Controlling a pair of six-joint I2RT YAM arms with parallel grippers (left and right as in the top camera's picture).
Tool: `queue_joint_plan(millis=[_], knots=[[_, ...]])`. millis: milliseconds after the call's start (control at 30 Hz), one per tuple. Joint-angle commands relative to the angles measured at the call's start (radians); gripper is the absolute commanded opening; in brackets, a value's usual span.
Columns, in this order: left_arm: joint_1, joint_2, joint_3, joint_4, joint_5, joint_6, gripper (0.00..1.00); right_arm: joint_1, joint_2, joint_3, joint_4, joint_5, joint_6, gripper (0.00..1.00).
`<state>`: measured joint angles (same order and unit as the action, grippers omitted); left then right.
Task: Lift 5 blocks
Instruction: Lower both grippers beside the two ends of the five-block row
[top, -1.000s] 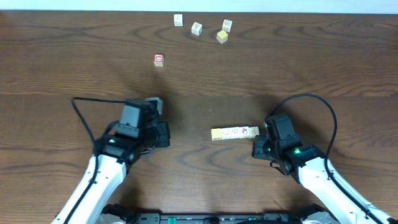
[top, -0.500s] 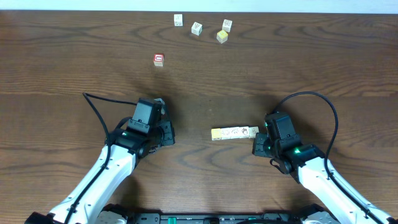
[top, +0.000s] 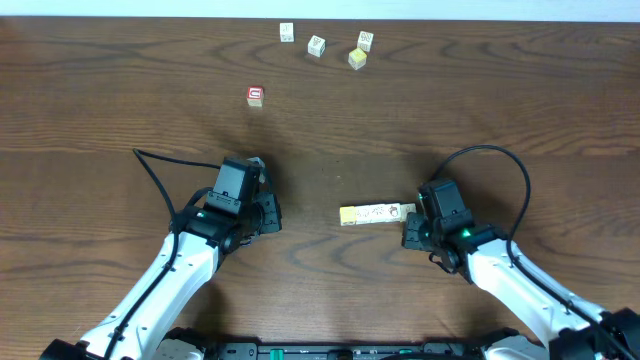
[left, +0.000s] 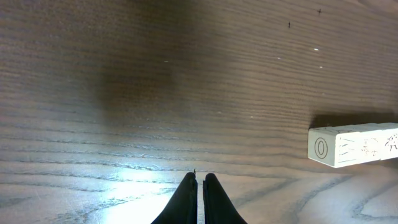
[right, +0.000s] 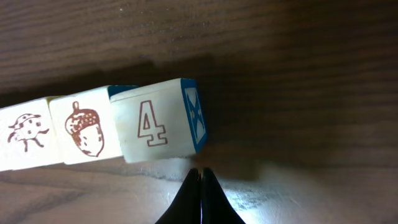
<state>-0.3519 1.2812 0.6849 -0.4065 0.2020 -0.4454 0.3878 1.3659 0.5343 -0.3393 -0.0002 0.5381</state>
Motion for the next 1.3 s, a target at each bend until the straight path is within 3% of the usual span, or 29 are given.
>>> queue_joint_plan(millis=[0,1133,1267], knots=[[-0.003,0.004,0.016,0.006,-0.02,-0.006,0.07,0.007,0.013,0.001,0.008,0.002,0.011,0.01],[-0.003,0.004,0.016,0.028,-0.02,-0.024,0.07,0.008,0.013,0.001,0.052,-0.029,0.007,0.01],[-0.003,0.004,0.016,0.027,-0.02,-0.024,0.07,0.024,0.013,0.001,0.013,0.044,0.05,0.01]])
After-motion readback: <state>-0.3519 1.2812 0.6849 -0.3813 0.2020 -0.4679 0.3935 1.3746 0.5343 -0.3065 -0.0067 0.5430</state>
